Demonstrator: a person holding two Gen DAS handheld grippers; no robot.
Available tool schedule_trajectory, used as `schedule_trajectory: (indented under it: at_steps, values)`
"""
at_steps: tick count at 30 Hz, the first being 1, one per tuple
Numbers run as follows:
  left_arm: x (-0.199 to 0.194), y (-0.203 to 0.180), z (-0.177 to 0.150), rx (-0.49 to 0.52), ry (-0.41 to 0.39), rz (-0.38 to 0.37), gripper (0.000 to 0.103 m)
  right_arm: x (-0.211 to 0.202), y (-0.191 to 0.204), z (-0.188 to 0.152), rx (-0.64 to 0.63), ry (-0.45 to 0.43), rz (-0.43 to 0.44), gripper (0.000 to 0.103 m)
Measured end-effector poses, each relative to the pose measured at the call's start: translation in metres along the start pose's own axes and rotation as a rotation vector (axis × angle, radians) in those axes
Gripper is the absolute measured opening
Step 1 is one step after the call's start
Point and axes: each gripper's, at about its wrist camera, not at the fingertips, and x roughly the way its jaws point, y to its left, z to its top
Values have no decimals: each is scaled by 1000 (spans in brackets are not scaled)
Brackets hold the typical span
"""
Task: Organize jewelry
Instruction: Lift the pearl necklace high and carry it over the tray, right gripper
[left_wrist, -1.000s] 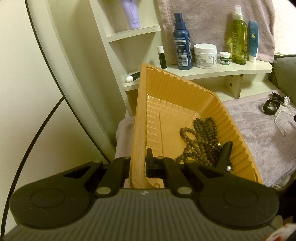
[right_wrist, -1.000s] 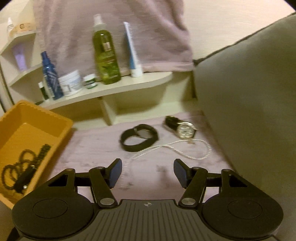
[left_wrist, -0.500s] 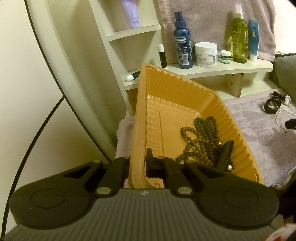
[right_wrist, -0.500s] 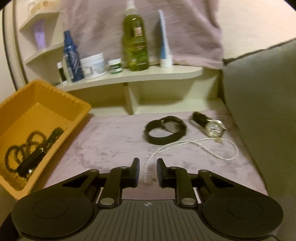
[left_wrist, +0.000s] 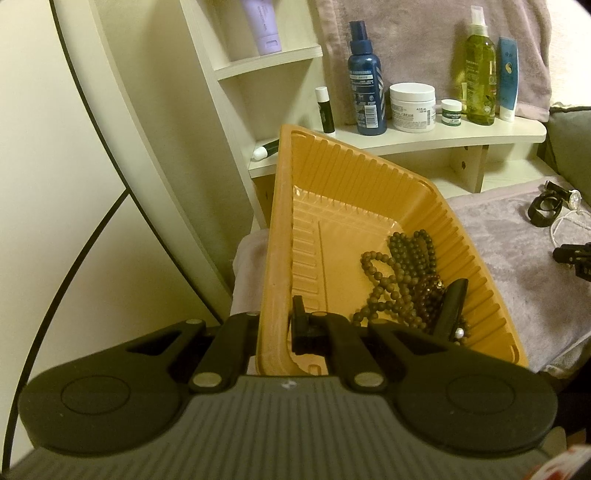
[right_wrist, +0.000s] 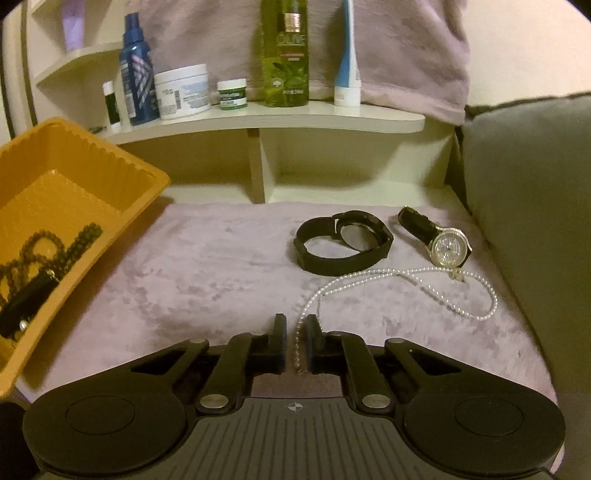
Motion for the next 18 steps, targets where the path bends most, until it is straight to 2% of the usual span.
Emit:
schedule_trajectory:
  at_steps: [1, 7, 18]
  values:
    - [0, 0, 0, 0, 0, 0, 3, 0, -1, 0, 1, 2, 2, 2]
    - [0, 0, 1, 3, -1, -1, 3, -18, -11, 2, 45, -22, 29, 2]
    - [-1, -2, 2, 5, -4, -1, 4, -96, -13, 44, 33, -199, 70, 2]
